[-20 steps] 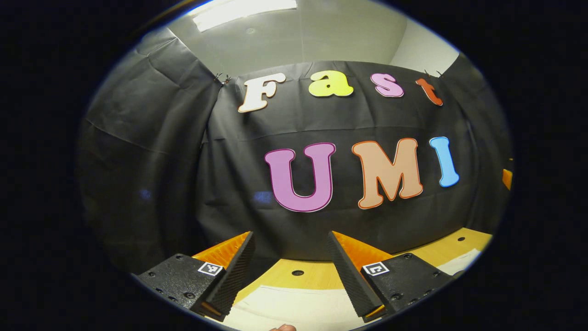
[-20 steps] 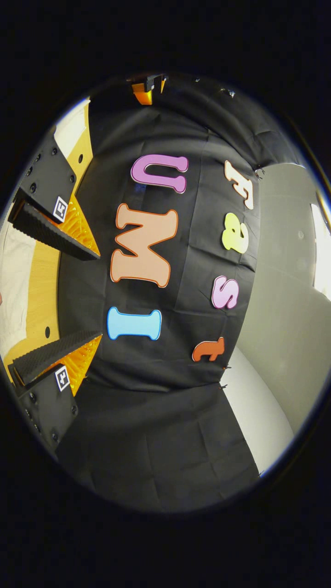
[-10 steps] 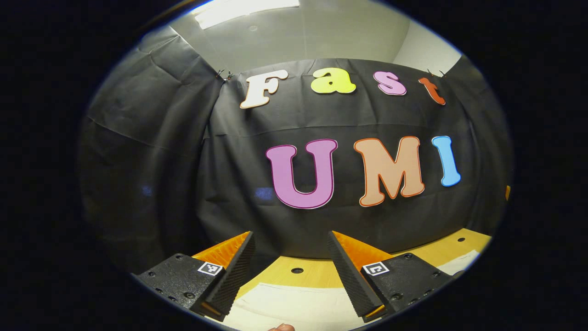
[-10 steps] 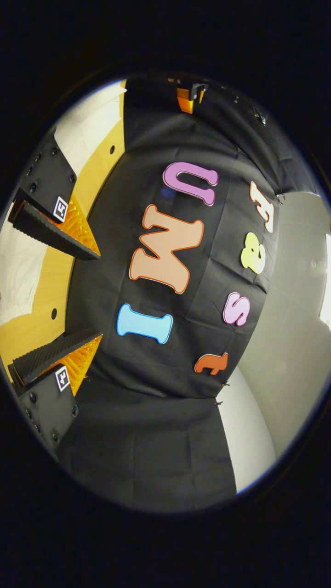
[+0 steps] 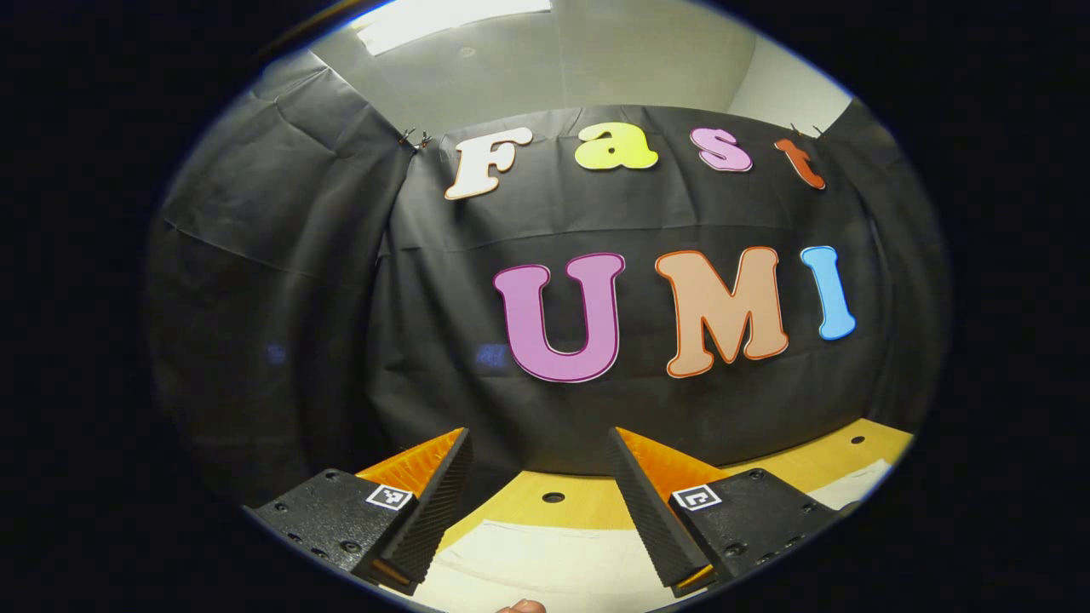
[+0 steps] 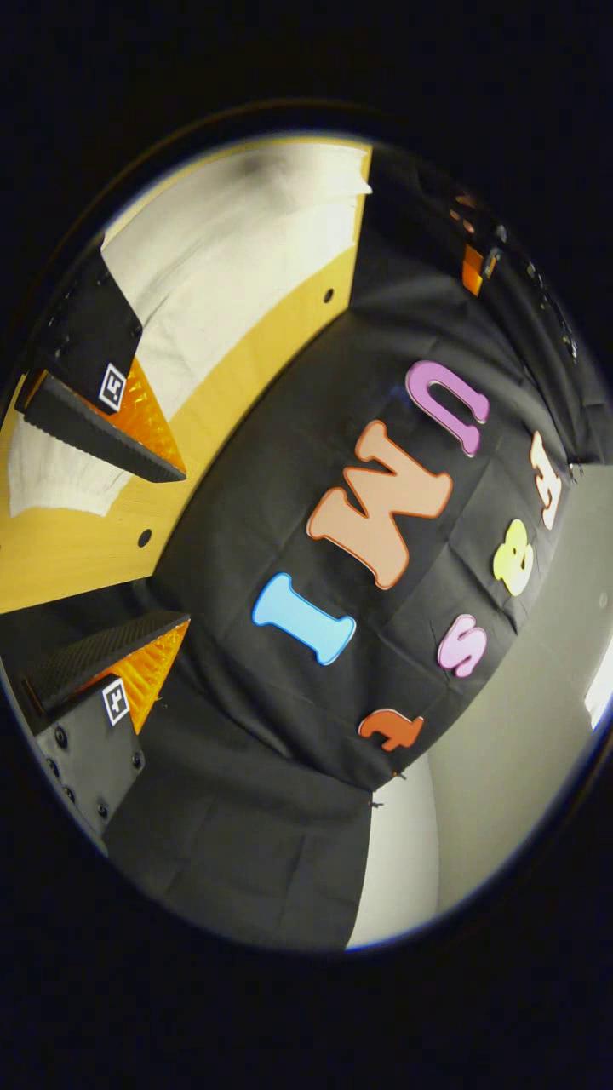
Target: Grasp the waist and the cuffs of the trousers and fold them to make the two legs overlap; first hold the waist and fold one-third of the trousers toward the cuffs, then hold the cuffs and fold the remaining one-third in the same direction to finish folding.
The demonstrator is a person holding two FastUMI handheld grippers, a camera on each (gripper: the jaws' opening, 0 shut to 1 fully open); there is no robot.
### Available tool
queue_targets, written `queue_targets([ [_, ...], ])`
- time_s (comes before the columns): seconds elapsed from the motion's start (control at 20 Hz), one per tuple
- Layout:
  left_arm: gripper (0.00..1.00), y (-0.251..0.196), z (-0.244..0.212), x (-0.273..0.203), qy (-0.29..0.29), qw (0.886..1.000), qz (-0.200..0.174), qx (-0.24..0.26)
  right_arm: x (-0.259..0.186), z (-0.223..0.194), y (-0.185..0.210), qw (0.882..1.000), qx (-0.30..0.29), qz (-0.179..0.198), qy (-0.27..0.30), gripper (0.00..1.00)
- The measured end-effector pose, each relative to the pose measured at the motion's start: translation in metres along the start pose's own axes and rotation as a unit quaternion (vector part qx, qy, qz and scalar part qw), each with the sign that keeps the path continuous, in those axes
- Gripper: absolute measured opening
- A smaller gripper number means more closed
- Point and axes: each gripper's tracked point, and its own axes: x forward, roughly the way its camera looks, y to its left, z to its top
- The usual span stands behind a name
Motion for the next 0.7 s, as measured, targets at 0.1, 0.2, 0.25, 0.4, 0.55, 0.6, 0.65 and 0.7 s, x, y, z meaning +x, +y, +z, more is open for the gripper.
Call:
queue_targets([
  [0.1,0.94,-0.001,-0.004,-0.002,0.003,1.0,0.001,0.0,-0.006,-0.023,0.005,0.999,-0.03,0.017,0.022,0.97],
  [0.2,0.94,-0.004,-0.006,-0.004,0.005,1.0,0.002,0.001,-0.013,-0.048,0.014,0.997,-0.055,0.035,0.043,0.97],
  [0.25,0.94,-0.005,-0.006,-0.005,0.005,1.0,0.003,0.002,-0.017,-0.06,0.02,0.995,-0.07,0.045,0.051,0.98],
  [0.4,0.94,-0.007,-0.01,-0.008,0.006,1.0,0.003,0.008,-0.03,-0.096,0.04,0.986,-0.121,0.084,0.078,0.98],
  [0.55,0.92,-0.009,-0.013,-0.012,0.011,1.0,0.005,0.011,-0.041,-0.128,0.062,0.973,-0.162,0.13,0.098,1.0],
  [0.6,0.92,-0.008,-0.014,-0.013,0.012,1.0,0.007,0.013,-0.044,-0.136,0.069,0.968,-0.178,0.143,0.101,0.98],
  [0.65,0.94,-0.007,-0.015,-0.013,0.013,1.0,0.008,0.016,-0.048,-0.143,0.076,0.963,-0.194,0.156,0.104,1.0],
  [0.7,0.92,-0.005,-0.017,-0.015,0.015,1.0,0.01,0.019,-0.051,-0.153,0.08,0.958,-0.208,0.168,0.106,0.98],
])
